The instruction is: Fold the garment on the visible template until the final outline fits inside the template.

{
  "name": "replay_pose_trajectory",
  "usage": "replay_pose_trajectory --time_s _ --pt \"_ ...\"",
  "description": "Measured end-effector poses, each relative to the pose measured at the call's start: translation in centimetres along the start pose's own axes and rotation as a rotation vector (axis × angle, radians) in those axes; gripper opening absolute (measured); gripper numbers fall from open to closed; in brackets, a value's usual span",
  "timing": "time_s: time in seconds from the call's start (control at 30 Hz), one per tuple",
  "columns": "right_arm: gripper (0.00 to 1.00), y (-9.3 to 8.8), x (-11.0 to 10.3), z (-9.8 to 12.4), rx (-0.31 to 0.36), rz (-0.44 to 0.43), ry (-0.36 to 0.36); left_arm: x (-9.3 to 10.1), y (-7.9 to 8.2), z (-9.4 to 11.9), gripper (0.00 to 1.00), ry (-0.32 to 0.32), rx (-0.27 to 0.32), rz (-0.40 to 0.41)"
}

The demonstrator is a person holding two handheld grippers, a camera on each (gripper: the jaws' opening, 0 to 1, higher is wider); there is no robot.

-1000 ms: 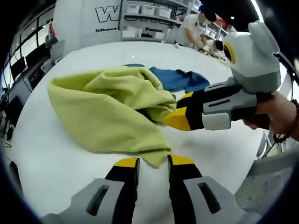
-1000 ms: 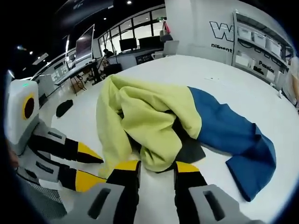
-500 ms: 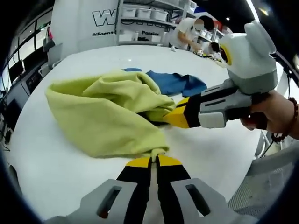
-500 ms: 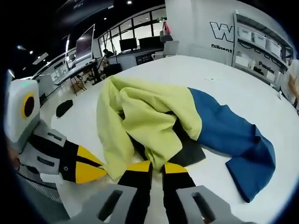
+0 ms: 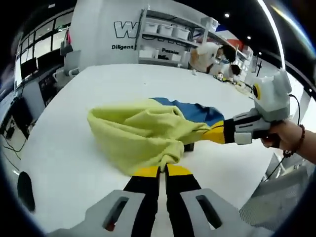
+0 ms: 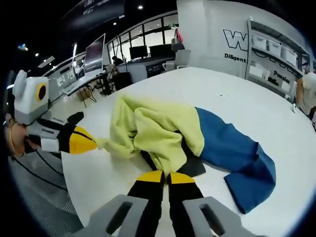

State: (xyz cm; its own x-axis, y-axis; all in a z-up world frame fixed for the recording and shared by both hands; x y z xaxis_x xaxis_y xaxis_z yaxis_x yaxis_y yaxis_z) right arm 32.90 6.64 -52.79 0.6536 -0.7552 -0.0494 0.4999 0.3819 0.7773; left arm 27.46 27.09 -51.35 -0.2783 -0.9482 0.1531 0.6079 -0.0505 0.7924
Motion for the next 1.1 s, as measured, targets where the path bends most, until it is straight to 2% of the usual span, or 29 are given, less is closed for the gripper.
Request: replay_pose_trajectory --time_s 0.17,0.47,0.6,0.7,0.77,0.83,0.93,1.0,1.1 --pt "0.00 0.5 0.1 1.8 0.009 0.007 -0.005 -1.4 1.5 1.5 0.02 0.024 0.039 0.015" --pt "0.00 0.6 0.2 5.3 0.037 -0.019 -0.019 -2.7 2.3 3.4 0.02 0.054 0.062 0.035" --pt "0.00 0.3 0.2 7.1 0.041 -0.033 -0.025 -1.8 2.1 4.7 0.02 0.003 0.035 0.050" --pt "0.00 -0.1 -0.1 8.2 0.037 -0.048 -0.022 -1.2 1.5 5.3 0.02 -0.010 -0.014 0.037" --pt "0.00 -0.7 -0.5 8.8 0.012 -0.050 -0.015 -0.8 0.9 5.9 0.02 -0.020 -0.036 0.045" --pt "0.00 -1.2 -0.9 9.1 -0.010 -0.042 -0.010 -0.7 0.4 6.1 0.02 -0.010 -0.060 0.041" --pt "0.00 -2.0 -1.9 9.5 -0.042 -0.057 0.030 -0.7 -0.7 6.5 0.02 0.014 -0.109 -0.020" --pt "0.00 -2.8 -3.0 9.6 -0.073 -0.038 0.059 -0.9 -1.5 6.8 0.02 0.044 -0.145 -0.064" --pt "0.00 -3.7 -4.5 9.4 -0.110 0.011 0.107 -1.2 -2.2 7.3 0.02 0.079 -0.174 -0.080"
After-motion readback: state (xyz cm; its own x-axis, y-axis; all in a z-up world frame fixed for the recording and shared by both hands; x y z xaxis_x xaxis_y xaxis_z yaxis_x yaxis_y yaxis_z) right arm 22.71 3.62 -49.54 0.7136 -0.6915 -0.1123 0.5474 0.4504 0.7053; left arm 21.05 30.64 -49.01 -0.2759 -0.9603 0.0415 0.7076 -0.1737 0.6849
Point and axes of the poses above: the point that each gripper's makers call its tool centre point, and the gripper's own axes: z roughly backward along the fingers, x roughly to its right, y roughly out of its top, the point moved 8 cm from there along z, roughly backward along the fingers
